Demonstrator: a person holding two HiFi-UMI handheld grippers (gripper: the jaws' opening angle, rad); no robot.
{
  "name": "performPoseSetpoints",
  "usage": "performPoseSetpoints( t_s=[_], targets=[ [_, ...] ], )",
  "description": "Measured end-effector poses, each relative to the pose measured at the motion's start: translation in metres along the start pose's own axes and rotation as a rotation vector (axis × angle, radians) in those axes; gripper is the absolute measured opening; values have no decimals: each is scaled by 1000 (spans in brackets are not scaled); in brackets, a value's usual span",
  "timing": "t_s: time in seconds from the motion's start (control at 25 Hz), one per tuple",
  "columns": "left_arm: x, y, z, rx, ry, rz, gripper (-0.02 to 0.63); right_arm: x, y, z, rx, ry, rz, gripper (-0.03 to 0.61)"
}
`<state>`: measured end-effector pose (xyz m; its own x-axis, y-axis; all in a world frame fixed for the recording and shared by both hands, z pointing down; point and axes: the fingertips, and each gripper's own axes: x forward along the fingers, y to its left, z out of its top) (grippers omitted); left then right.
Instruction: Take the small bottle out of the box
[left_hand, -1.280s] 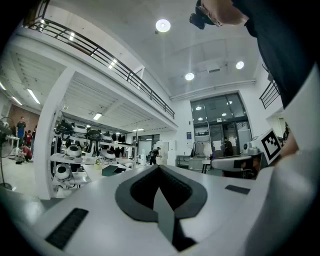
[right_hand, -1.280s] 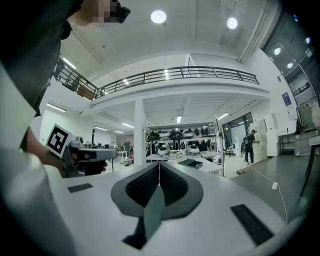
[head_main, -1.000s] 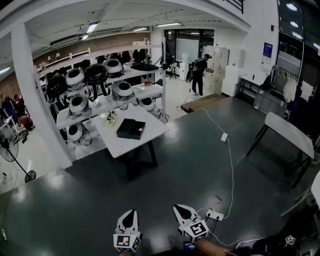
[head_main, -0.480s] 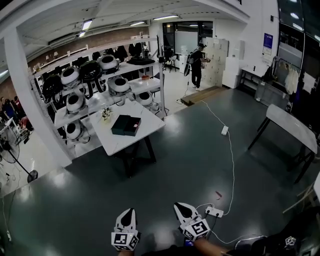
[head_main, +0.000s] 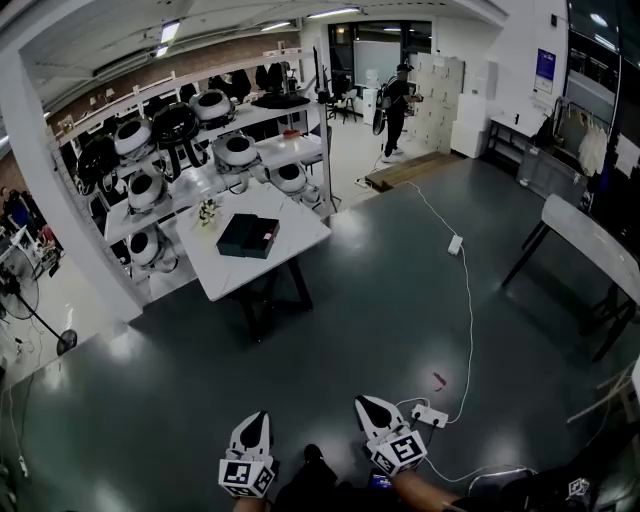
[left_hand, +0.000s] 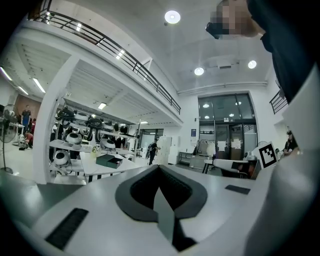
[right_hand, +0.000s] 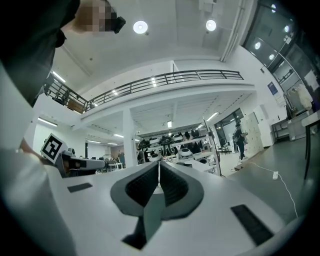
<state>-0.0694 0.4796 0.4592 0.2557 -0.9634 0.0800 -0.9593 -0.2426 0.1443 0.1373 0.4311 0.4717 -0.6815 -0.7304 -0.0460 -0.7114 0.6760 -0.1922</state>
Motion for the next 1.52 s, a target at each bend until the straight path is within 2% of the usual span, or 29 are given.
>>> performPoseSetpoints(
  t_s=[0.08,0.24,0.52,0.8,1.0,1.24,1.4,1.52],
  targets=[
    [16,10,-4,-34,6,1,13,15,-9,-1,-3,8,17,35],
    [59,37,-4,-44,-8,15,14,60,-39,1,-30,12,1,35],
    [152,94,14,-82,-46,13,13,156,-68,16,-51,44,27,35],
    [231,132,37,-66,-67,-23,13,234,-108,43,-99,1,18,35],
    [280,157,43,-59,-64,-10,13,273,-139,46,-127,6,-4,35],
    [345,178,44,-46,-50,-11,14,324,-193,36,-87,5,-14,35],
    [400,185,41,-69,-40,-2,12,367,-232,35,-66,6,38,35],
    [444,188,45,-62,-30,35,14,401,-265,35,-43,23,82,35]
  ],
)
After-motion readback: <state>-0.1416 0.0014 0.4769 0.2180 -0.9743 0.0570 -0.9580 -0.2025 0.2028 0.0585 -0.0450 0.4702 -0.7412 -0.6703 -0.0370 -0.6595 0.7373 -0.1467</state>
